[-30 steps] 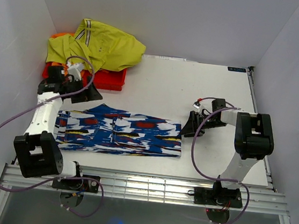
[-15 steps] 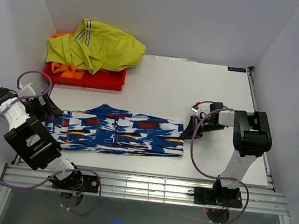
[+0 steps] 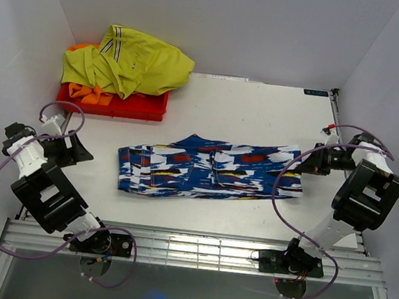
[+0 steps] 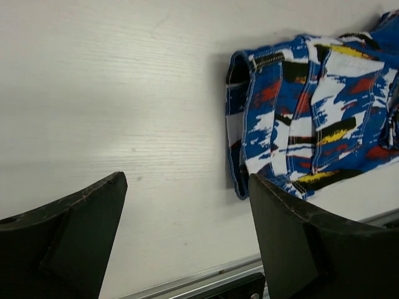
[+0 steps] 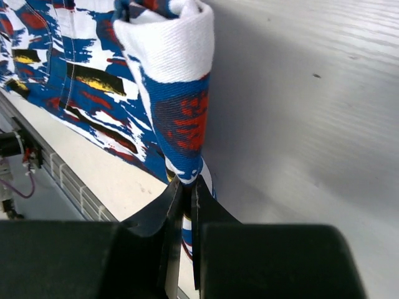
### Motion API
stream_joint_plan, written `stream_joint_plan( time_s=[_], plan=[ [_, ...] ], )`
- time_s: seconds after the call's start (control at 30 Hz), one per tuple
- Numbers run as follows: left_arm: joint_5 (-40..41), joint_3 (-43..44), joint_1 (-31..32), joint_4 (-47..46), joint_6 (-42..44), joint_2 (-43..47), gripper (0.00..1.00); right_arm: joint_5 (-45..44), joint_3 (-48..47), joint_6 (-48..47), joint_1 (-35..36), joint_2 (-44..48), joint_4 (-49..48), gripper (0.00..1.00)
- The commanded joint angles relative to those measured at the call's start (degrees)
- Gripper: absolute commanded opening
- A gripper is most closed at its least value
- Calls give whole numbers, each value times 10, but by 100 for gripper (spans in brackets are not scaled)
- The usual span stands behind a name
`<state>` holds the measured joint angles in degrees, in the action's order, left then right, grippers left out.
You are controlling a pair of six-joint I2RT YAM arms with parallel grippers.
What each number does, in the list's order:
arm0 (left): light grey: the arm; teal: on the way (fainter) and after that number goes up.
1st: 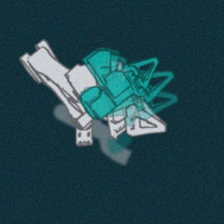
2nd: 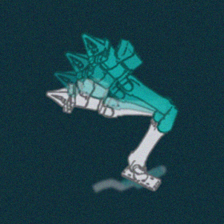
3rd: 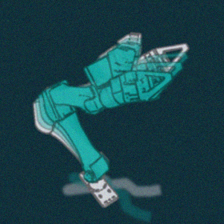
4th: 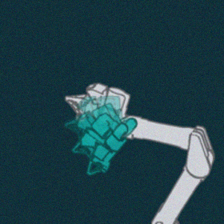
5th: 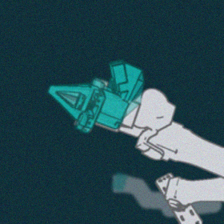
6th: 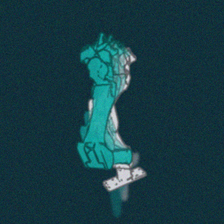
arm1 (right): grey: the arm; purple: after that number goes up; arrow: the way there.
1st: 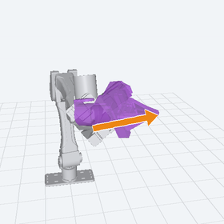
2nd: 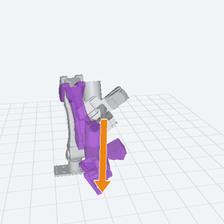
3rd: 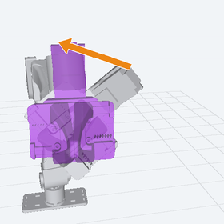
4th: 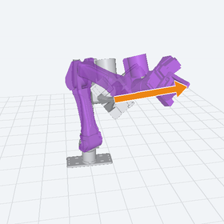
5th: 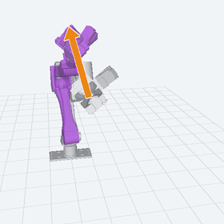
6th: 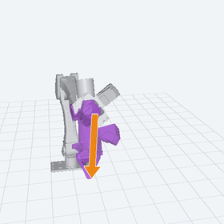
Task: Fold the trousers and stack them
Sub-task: Fold the trousers
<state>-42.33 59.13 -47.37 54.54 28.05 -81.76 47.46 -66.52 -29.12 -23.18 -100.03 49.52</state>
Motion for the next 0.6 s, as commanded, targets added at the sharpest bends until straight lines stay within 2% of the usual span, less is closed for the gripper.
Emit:
stream_joint_plan(
  time_s=[0.0, 0.1, 0.23, 0.27, 0.33, 0.37, 0.43, 0.47, 0.57],
  plan=[
    [-41, -28, 32, -10, 2, 14, 88, -14, -28, -75, -12, 1, 95, 8],
    [-69, -32, 46, -21, -12, 12, 88, -27, -13, -82, -13, -24, 77, 8],
    [-57, -58, 88, -55, -38, 22, 88, -68, -5, -83, -19, -61, 30, 10],
    [-52, -66, 106, -78, -46, 26, 88, -75, -5, -72, -30, -74, 20, 23],
    [-46, -81, 124, -99, -77, 28, 88, -76, -8, -64, -42, -83, 2, 40],
    [-43, -96, 139, -116, -87, 27, 88, -79, -8, -56, -55, -86, -3, 58],
    [-36, -102, 150, -130, -116, 12, 89, -83, 2, -55, -65, -82, -11, 70],
    [-37, -98, 156, -131, -121, 5, 89, -94, 8, -55, -74, -73, -15, 81],
    [-40, -96, 157, -152, -147, -15, 88, -102, 36, -64, -89, -54, -25, 87]
  ],
)
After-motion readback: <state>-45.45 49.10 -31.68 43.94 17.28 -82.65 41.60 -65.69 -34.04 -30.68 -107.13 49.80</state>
